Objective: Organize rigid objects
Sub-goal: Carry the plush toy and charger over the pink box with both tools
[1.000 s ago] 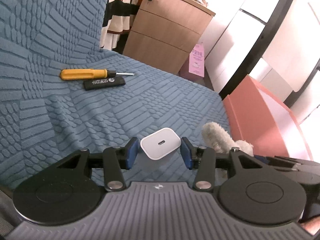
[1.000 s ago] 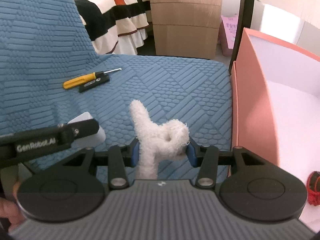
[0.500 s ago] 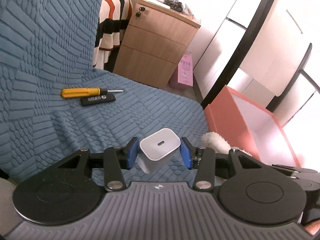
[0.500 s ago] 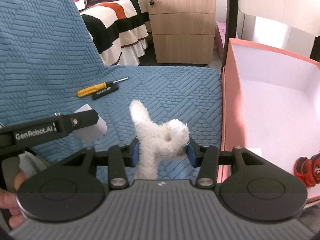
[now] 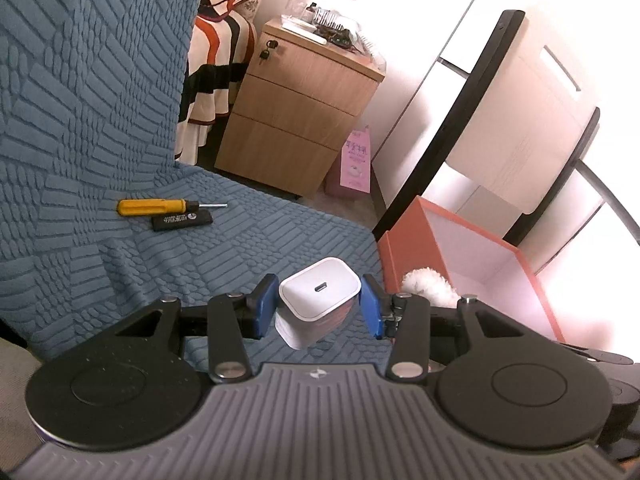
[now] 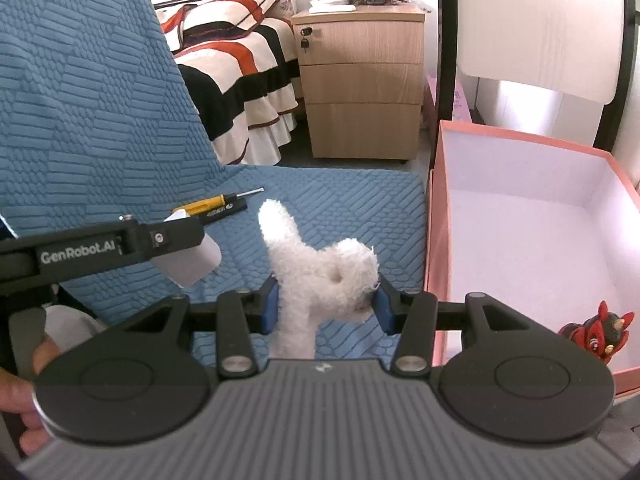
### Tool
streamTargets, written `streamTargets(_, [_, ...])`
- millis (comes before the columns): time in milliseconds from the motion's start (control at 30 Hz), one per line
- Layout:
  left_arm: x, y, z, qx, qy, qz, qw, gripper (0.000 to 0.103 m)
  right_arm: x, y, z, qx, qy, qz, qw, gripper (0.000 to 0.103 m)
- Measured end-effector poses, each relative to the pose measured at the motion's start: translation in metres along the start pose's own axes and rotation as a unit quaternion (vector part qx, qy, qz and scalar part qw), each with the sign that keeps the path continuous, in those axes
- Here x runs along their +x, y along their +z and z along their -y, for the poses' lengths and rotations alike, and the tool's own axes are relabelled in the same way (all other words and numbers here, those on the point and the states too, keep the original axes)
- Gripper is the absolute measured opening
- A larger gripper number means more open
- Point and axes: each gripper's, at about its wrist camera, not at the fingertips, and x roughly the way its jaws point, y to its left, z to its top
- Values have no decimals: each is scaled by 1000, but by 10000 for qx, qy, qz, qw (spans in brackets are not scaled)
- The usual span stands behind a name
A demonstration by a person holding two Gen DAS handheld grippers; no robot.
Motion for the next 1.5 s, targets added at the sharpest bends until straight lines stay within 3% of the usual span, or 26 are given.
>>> streamTargets(500, [5, 8, 45, 237, -201, 36, 9995, 50, -26, 3, 33, 156, -185, 260, 9994, 50])
streamTargets(733, [7, 13, 79, 388, -463, 69, 9981, 50, -42, 1, 64, 344, -378, 353, 9981, 50])
streamTargets(1233, [30, 0, 158, 806, -977, -227, 9917, 50, -74, -20, 127, 795, -874, 461, 9919, 50])
streamTargets(1500, [64, -4, 198, 1061, -1136, -510, 9865, 50, -84, -31, 170, 1121, -1095, 407, 9868, 50])
